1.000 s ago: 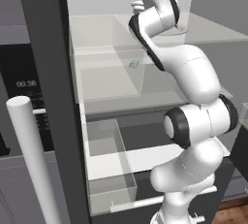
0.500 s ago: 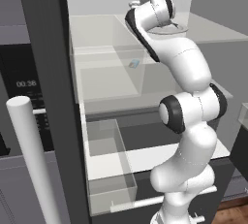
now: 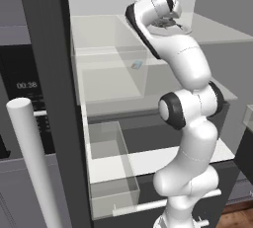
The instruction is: Retrieve the fish from the fridge and place it on the saucepan with marinade on the stove.
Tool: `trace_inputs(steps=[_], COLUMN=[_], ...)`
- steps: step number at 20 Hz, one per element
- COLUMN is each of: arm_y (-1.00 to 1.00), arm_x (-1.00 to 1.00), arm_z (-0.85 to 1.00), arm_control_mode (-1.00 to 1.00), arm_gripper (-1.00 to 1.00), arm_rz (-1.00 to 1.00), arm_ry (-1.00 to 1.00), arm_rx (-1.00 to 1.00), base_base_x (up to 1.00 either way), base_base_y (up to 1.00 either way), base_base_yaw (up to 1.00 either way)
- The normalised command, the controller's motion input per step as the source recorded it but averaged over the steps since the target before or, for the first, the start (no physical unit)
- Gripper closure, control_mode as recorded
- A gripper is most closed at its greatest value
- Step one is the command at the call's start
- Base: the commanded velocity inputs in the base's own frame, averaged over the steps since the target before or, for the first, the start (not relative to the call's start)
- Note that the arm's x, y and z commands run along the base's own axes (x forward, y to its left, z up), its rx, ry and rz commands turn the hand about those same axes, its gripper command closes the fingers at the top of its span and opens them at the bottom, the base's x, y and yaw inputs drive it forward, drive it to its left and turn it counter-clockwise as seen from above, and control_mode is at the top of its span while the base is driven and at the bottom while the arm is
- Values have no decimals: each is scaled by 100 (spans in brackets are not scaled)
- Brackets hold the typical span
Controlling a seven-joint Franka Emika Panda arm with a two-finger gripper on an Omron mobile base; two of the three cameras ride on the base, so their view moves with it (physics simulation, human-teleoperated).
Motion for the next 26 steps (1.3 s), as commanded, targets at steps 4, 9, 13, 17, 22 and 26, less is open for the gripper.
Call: trace_inputs(steps=[4, 9, 13, 17, 22, 26], arm_y=[-7, 0, 0, -2, 0, -12], arm_x=[0, 0, 0, 0, 0, 0], arm_z=[-22, -32, -24, -12, 7, 6], arm_control_mode=[-100, -100, -100, -100, -100, -100], arm_gripper=[-100, -100, -100, -100, -100, -100], arm_rz=[-15, -12, -9, -1, 0, 0], arm_ry=[1, 0, -4, -17, -31, -19], arm_rx=[0, 0, 0, 0, 7, 7], base_base_x=[0, 0, 0, 0, 0, 0], base_base_y=[0, 0, 0, 0, 0, 0], base_base_yaw=[0, 0, 0, 0, 0, 0])
